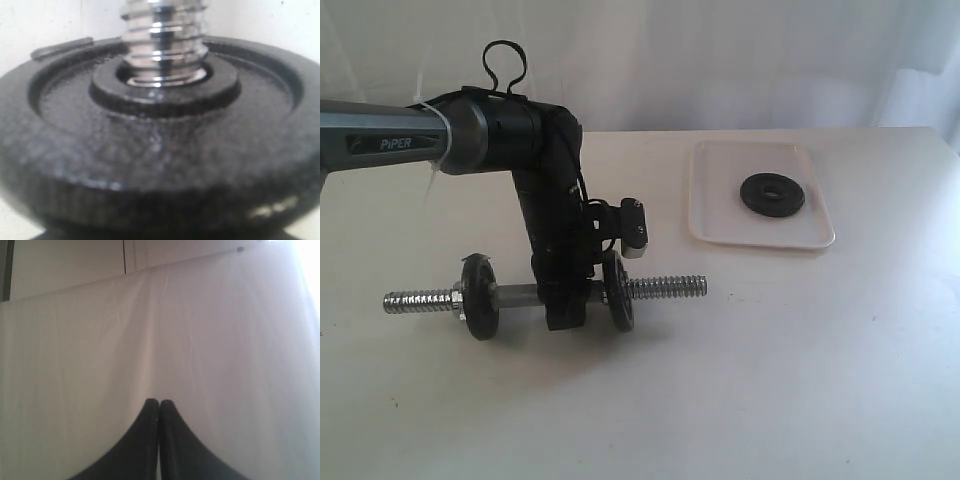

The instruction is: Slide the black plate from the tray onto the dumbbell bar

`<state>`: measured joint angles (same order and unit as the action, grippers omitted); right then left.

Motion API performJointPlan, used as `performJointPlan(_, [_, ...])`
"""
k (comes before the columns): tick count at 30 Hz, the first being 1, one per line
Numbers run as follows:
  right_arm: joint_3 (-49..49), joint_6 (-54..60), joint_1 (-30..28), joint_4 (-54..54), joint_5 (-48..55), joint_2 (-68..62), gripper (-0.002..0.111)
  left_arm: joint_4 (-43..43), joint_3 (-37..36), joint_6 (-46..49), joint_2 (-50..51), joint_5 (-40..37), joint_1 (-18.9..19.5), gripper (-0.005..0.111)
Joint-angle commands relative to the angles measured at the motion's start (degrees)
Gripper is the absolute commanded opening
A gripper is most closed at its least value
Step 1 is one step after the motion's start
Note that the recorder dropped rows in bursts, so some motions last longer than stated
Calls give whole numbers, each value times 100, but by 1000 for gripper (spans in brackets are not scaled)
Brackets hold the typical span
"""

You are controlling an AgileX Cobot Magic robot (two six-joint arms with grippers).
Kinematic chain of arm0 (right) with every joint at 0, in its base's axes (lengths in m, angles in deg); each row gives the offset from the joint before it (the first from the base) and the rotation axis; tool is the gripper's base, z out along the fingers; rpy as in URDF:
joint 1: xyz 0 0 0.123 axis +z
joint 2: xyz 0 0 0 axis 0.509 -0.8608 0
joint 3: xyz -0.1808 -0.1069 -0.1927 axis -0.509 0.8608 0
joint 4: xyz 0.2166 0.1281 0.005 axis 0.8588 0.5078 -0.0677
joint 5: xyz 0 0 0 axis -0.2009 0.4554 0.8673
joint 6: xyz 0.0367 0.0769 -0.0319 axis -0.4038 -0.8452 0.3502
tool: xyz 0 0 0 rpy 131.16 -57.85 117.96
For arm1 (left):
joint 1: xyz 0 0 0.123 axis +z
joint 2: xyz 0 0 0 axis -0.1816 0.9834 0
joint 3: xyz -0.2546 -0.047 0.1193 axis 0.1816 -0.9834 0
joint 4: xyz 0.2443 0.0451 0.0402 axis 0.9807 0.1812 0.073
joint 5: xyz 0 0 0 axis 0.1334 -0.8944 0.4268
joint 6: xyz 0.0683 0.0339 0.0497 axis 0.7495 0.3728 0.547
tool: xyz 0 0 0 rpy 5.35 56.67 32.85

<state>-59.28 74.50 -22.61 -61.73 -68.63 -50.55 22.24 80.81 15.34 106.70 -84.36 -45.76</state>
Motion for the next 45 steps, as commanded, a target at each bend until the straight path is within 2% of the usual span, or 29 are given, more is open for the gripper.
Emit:
performJointPlan(1, [7, -1243, 2, -14, -61, 22, 0, -25, -19, 25, -94, -13, 14, 0])
performJointPlan(7, [-53, -888, 2, 857, -232, -70, 0, -25, -19, 25, -94, 102, 14, 0])
performJointPlan(14, [-1026, -811, 2, 685, -494, -1074, 0, -25, -19, 25, -94, 102, 14, 0])
performJointPlan(20, [-2274, -186, 2, 135, -283, -2640, 0, -25, -19, 25, -94, 102, 14, 0])
performJointPlan(21, [-2726, 378, 2, 135, 155, -3266, 0, -25, -19, 25, -94, 114, 14, 0])
performJointPlan(23, [-3250, 786, 2, 135, 621, -4200, 0, -48, -19, 25, -94, 164, 14, 0])
performJointPlan(26, [-3927, 820, 2, 135, 1265, -5541, 0, -63, -19, 25, -94, 165, 14, 0])
performJointPlan(32, [-5766, 922, 128, 135, 3636, -8300, 0, -124, -19, 25, -94, 176, 14, 0])
performJointPlan(36, [-6217, 1109, 541, 135, 3889, -9549, 0, -177, -19, 25, -94, 214, 14, 0])
performJointPlan(45, [-6658, 1120, 638, 135, 4147, -10610, 0, -209, -19, 25, -94, 239, 14, 0])
